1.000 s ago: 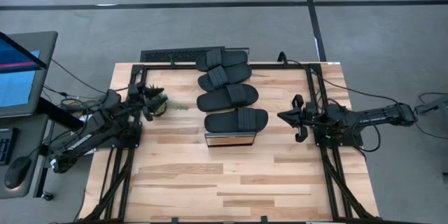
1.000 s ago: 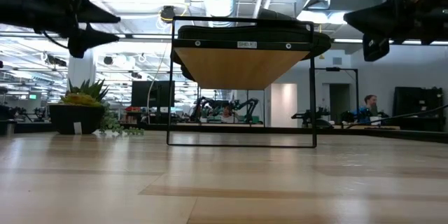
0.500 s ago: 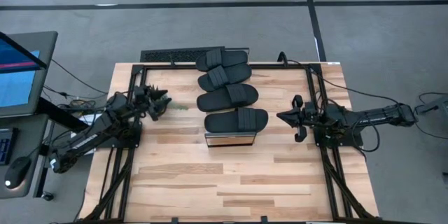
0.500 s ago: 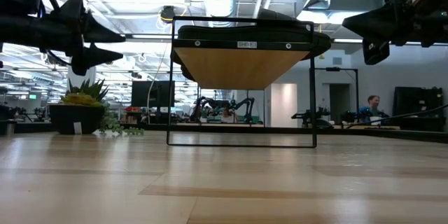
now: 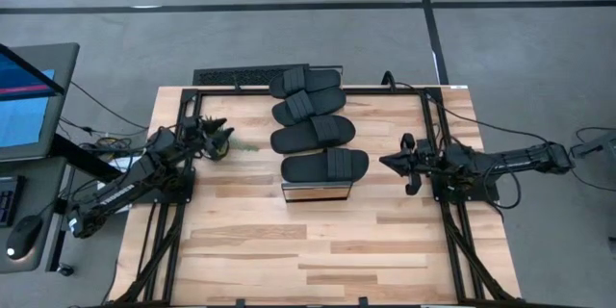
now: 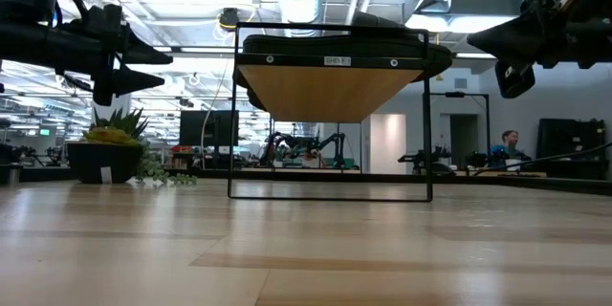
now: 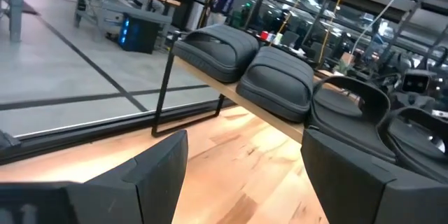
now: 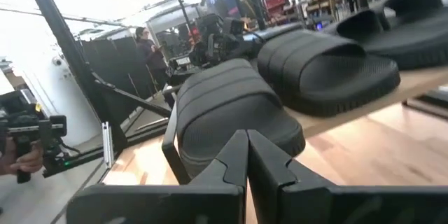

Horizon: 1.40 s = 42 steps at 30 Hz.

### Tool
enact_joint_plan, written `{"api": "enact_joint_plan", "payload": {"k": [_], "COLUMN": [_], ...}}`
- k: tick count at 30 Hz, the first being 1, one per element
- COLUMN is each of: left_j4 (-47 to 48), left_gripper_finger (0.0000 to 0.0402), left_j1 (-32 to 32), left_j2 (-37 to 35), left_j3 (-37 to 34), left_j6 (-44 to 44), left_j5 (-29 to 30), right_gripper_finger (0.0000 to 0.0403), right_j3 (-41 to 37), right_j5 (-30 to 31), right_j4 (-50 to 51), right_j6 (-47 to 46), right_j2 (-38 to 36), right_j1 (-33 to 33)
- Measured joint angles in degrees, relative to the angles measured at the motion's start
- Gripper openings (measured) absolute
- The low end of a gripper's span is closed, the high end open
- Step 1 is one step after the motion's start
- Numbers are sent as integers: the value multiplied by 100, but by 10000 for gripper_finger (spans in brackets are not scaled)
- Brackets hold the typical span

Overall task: Pick and place slides into the shelf
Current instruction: Return to Home Position

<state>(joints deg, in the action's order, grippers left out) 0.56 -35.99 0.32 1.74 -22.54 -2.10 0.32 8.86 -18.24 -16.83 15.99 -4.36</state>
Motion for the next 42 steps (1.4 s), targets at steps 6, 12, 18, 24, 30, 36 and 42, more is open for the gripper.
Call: {"api": "enact_joint_plan", "payload": {"k": [6,12,18,24,30,36,42], "left_j4": [28,33,35,35,37,39,39], "left_gripper_finger": [265,265,265,265,265,265,265], "left_j1": [0,0,0,0,0,0,0], "left_j2": [0,0,0,0,0,0,0], "left_j3": [0,0,0,0,0,0,0], "left_j6": [-73,-70,-68,-64,-64,-64,-64], "left_j5": [106,108,108,108,106,106,106], "right_gripper_finger": [0,0,0,0,0,0,0], "right_j3": [0,-2,-2,-2,-2,-4,-4], "right_j5": [0,-1,0,9,22,21,22], "right_j4": [221,721,920,382,470,470,470], "right_j6": [-125,-89,662,1537,1739,1735,1733], "right_j2": [2,4,7,-4,-26,-26,-26], "right_j1": [0,-7,-19,-53,1,109,114]}}
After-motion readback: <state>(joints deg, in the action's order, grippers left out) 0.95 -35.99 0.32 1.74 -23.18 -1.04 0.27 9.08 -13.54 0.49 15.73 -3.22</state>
